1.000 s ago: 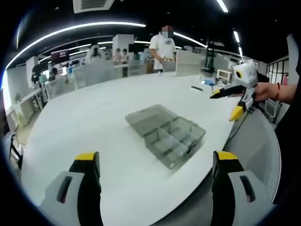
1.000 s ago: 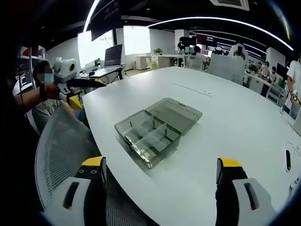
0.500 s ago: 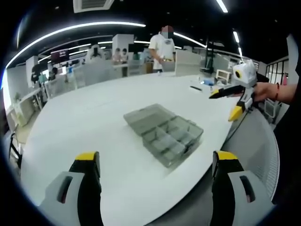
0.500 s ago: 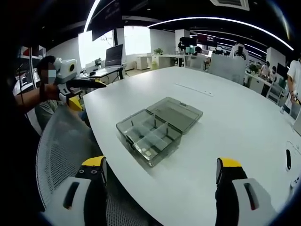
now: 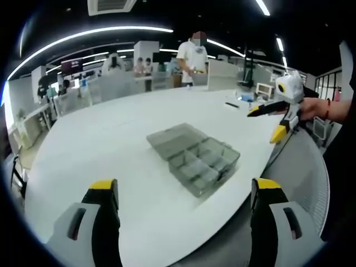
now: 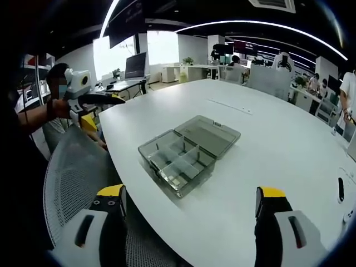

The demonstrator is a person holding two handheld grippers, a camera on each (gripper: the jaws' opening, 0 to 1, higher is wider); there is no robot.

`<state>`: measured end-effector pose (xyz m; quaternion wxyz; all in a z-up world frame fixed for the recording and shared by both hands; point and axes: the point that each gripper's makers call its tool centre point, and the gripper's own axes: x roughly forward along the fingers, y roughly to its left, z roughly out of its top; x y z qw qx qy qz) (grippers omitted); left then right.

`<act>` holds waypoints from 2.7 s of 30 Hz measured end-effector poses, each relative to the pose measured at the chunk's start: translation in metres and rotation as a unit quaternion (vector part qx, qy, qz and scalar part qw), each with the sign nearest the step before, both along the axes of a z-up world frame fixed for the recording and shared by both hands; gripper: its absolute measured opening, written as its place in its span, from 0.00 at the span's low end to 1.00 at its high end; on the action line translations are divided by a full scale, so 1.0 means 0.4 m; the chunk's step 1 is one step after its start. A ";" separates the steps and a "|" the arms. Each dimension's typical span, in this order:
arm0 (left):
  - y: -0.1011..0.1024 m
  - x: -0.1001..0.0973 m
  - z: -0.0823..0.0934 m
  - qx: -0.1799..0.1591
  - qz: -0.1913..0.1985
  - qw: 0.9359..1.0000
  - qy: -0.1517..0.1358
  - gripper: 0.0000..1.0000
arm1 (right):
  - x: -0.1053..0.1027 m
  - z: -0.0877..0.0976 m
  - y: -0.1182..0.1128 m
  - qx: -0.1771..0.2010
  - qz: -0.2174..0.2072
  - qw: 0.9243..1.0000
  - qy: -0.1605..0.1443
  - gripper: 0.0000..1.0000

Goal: Insert the divider into the dual guide fixture by aligning both edges with the guide slots and pushing it downward to the bottom, including one-sided entry, uneven engagement, binding, and posture correction.

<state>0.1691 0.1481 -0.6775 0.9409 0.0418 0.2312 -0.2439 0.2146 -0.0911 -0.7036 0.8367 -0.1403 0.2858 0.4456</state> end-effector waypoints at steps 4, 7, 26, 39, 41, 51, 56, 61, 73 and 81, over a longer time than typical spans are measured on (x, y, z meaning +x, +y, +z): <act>0.001 -0.002 -0.001 0.000 0.001 1.000 0.001 0.98 | 0.000 0.001 0.001 0.000 0.001 1.000 -0.001 0.96; 0.002 -0.003 0.000 -0.001 0.002 1.000 0.000 0.98 | 0.001 0.003 0.002 0.002 0.000 1.000 -0.001 0.96; 0.002 -0.001 -0.004 0.002 0.000 1.000 0.002 0.98 | 0.001 0.004 0.003 0.000 0.004 1.000 0.000 0.96; 0.001 0.005 -0.004 0.004 -0.002 1.000 0.005 0.98 | 0.010 0.003 0.002 0.004 0.000 1.000 0.000 0.96; 0.002 0.005 -0.004 0.003 -0.002 1.000 0.005 0.98 | 0.009 0.002 0.001 0.004 -0.001 1.000 0.001 0.96; 0.000 0.011 -0.004 0.004 -0.002 1.000 0.003 0.98 | 0.014 0.004 0.006 0.007 0.002 1.000 0.000 0.96; -0.005 0.012 -0.010 0.005 -0.004 1.000 0.006 0.98 | 0.012 0.001 0.004 0.006 0.001 1.000 0.002 0.96; -0.009 0.013 -0.012 0.002 -0.004 1.000 0.007 0.98 | 0.009 -0.002 -0.002 0.005 0.000 1.000 0.005 0.96; -0.015 0.001 -0.013 0.001 -0.003 1.000 0.008 0.98 | 0.004 -0.004 -0.004 0.002 0.002 1.000 0.007 0.96; -0.004 -0.004 -0.010 0.004 -0.002 1.000 0.009 0.98 | 0.004 -0.002 0.004 0.004 0.004 1.000 0.007 0.96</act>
